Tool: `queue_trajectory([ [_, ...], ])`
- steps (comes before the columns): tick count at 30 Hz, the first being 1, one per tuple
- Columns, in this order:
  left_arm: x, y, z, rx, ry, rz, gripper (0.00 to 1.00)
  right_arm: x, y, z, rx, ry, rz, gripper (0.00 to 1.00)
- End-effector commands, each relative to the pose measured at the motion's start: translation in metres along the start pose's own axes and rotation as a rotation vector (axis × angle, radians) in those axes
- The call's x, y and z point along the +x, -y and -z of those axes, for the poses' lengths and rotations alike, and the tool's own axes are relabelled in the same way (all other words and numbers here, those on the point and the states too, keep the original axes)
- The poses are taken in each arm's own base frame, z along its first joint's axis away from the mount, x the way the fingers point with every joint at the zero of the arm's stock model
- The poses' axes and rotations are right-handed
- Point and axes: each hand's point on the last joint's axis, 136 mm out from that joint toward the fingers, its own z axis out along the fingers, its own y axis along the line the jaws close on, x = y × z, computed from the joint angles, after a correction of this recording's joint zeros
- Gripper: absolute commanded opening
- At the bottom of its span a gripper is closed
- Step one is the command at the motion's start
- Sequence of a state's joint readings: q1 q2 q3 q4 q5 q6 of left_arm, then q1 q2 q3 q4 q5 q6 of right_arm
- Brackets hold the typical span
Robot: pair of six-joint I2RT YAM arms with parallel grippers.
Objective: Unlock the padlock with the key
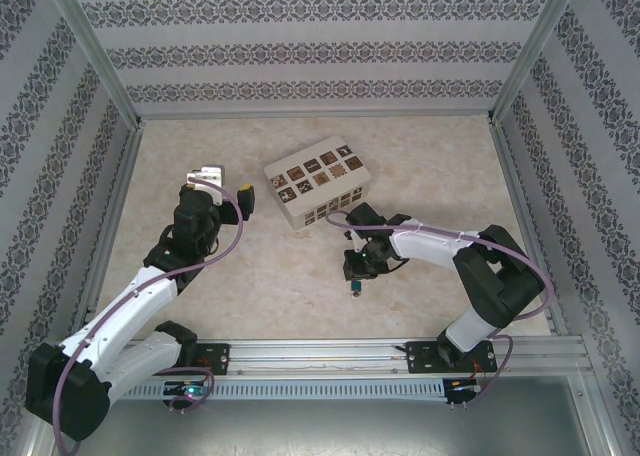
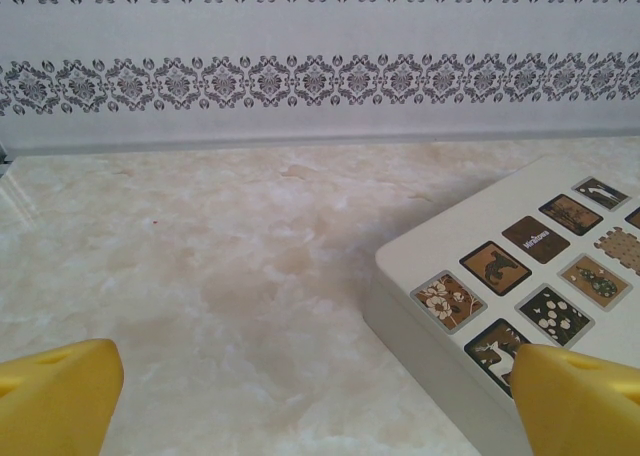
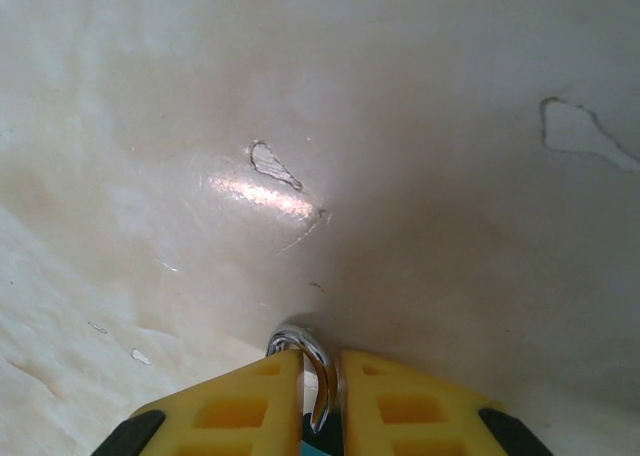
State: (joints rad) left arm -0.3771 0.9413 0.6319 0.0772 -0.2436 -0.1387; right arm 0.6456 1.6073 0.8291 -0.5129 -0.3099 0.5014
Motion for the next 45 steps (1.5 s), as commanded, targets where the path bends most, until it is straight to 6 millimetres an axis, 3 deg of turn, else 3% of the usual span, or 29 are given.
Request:
queue_trajectory([
  [1,-0.008,-0.004,-0.001,-0.007,0.034,0.024,0.99,-0.004,0.002,0.004,0.03,0.007,-0.007,0.21],
  [12,-0.009,-0.004,-0.001,-0.007,0.036,0.02,0.99,-0.005,0.0,0.014,0.036,0.024,0.01,0.26],
  [20,-0.011,-0.005,-0.001,-0.013,0.041,0.016,0.99,-0.021,-0.004,0.041,0.042,0.131,0.058,0.37],
  [28,-0.012,-0.009,0.0,-0.035,0.038,0.028,0.99,-0.049,0.006,0.084,0.114,0.34,0.122,0.48],
  [38,-0.004,-0.032,-0.001,-0.138,0.017,0.097,0.99,-0.087,0.031,0.148,0.181,0.681,0.109,0.64],
  [43,0.001,-0.046,-0.002,-0.186,0.0,0.162,0.99,-0.104,0.05,0.191,0.244,0.878,0.068,0.75],
  [45,0.004,-0.053,-0.004,-0.205,-0.012,0.188,0.99,-0.107,0.057,0.206,0.261,0.942,0.061,0.85],
])
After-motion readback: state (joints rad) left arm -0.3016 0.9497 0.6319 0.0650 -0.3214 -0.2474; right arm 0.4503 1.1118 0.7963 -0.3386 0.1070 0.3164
